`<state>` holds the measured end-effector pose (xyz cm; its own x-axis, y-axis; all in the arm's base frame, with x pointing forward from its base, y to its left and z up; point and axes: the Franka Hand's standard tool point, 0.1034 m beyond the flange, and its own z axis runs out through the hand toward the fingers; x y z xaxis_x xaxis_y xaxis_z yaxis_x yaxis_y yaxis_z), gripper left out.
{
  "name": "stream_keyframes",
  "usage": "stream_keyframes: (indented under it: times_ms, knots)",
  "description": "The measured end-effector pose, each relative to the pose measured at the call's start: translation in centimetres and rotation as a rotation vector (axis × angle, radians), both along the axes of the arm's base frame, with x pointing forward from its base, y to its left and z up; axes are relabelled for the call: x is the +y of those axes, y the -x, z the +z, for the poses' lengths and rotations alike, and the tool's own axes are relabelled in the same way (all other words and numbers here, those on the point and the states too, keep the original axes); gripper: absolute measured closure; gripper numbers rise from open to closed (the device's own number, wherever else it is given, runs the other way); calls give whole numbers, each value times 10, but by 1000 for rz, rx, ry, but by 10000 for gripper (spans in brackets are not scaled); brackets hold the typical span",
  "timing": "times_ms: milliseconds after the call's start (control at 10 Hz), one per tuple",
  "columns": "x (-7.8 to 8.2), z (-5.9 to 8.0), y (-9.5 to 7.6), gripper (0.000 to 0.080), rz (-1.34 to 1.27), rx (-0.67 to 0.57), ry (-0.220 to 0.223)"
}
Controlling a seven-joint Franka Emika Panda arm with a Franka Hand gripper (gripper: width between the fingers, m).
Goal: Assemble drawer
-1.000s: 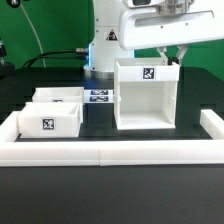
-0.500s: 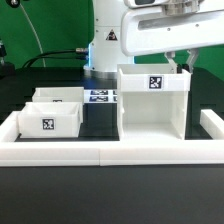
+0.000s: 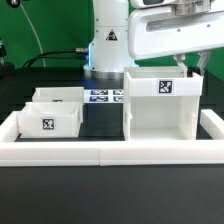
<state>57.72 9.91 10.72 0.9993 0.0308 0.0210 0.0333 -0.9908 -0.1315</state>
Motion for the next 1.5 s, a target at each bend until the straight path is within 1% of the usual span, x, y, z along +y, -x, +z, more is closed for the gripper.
stream_keyframes:
  times_ms: [200, 600, 1200, 1400, 1500]
  knots:
    - [1, 0, -3, 758, 40, -11, 0]
    - [1, 1, -4, 758, 7, -7, -1]
    - [4, 1, -4, 758, -341, 38, -11]
    - [2, 1, -5, 758, -427, 49, -11]
    - [1, 0, -6, 758, -518, 59, -13]
